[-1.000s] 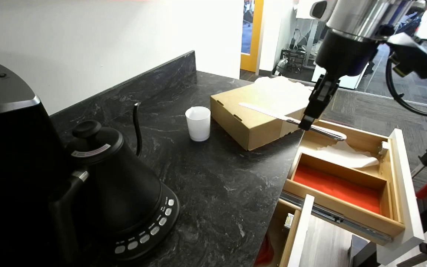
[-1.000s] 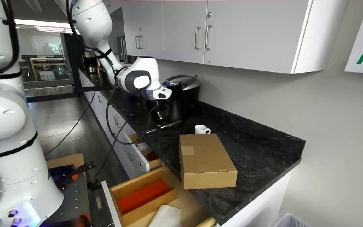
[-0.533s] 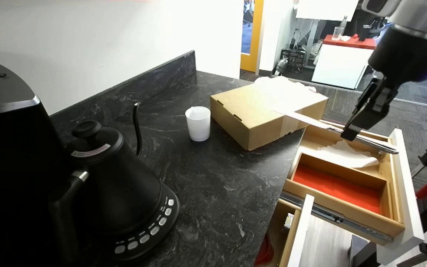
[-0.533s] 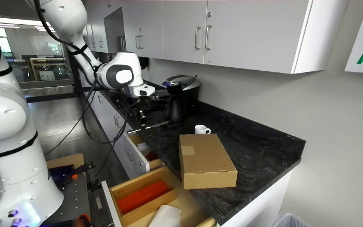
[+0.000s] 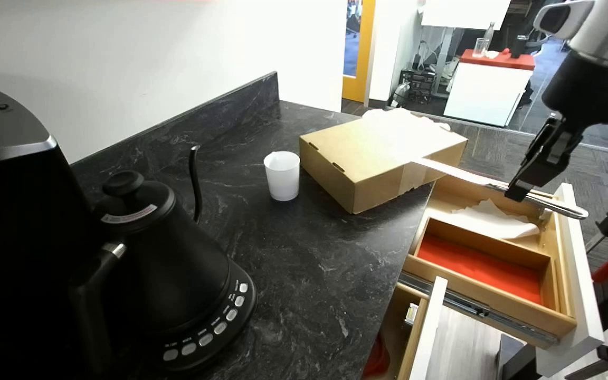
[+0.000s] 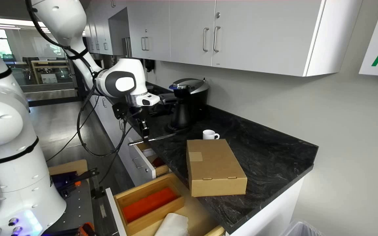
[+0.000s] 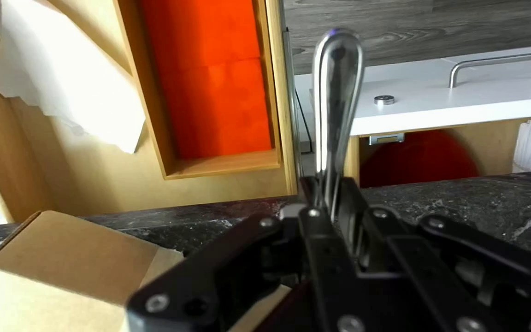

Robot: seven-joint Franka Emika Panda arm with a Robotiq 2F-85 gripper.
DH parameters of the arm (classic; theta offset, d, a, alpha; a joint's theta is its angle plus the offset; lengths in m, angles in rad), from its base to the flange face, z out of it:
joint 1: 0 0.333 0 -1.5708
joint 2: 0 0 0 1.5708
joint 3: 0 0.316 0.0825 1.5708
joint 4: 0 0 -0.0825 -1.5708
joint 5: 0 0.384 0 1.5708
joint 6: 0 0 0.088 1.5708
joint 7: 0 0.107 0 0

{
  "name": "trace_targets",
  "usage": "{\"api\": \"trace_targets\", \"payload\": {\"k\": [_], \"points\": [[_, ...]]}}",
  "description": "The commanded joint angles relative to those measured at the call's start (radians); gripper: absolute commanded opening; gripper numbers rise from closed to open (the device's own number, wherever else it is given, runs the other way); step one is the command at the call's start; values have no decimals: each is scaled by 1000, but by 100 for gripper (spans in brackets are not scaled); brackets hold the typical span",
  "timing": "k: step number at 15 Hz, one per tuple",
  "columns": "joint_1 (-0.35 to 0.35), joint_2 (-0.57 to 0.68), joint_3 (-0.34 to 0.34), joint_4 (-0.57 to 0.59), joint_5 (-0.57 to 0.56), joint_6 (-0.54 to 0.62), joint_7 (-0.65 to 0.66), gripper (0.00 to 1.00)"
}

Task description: Move the knife from the top of the box to the left compartment of the drawer

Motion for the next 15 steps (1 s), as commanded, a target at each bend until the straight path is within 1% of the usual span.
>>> {"api": "trace_targets", "payload": {"k": [1, 3, 6, 12, 15], "points": [[-41, 3, -7, 0, -3, -10, -30, 5], [-52, 15, -22, 0, 6, 4, -62, 5], [-57, 30, -58, 2, 36, 12, -157, 5], [-61, 26, -166, 5, 151, -17, -468, 5], [-55, 24, -216, 4, 243, -39, -631, 5]]}}
